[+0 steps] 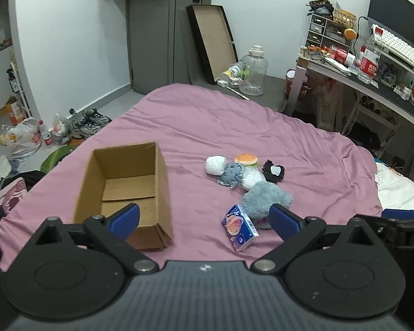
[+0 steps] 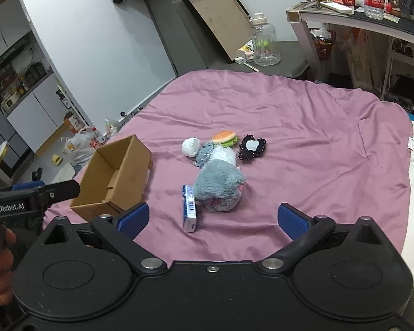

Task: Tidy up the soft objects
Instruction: 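Reach the right gripper to the grey plush mouse and close on it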

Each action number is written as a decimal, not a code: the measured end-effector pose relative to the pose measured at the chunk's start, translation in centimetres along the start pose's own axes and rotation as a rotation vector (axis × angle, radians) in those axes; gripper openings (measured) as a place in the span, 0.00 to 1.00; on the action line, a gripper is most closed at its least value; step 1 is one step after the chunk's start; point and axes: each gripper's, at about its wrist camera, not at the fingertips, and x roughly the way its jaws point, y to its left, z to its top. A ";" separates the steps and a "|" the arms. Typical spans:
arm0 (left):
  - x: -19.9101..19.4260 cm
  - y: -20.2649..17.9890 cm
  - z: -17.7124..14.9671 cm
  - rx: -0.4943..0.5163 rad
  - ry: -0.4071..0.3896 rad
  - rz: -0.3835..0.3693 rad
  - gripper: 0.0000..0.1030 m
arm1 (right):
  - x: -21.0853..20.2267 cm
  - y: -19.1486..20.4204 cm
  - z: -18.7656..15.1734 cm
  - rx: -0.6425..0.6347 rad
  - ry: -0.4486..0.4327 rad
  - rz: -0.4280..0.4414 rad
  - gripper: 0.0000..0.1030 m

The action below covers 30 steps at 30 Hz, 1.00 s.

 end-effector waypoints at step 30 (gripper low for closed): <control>12.6 -3.9 -0.8 0.031 0.184 -0.080 0.80 | 9.2 -5.3 0.5 0.263 0.176 0.034 0.69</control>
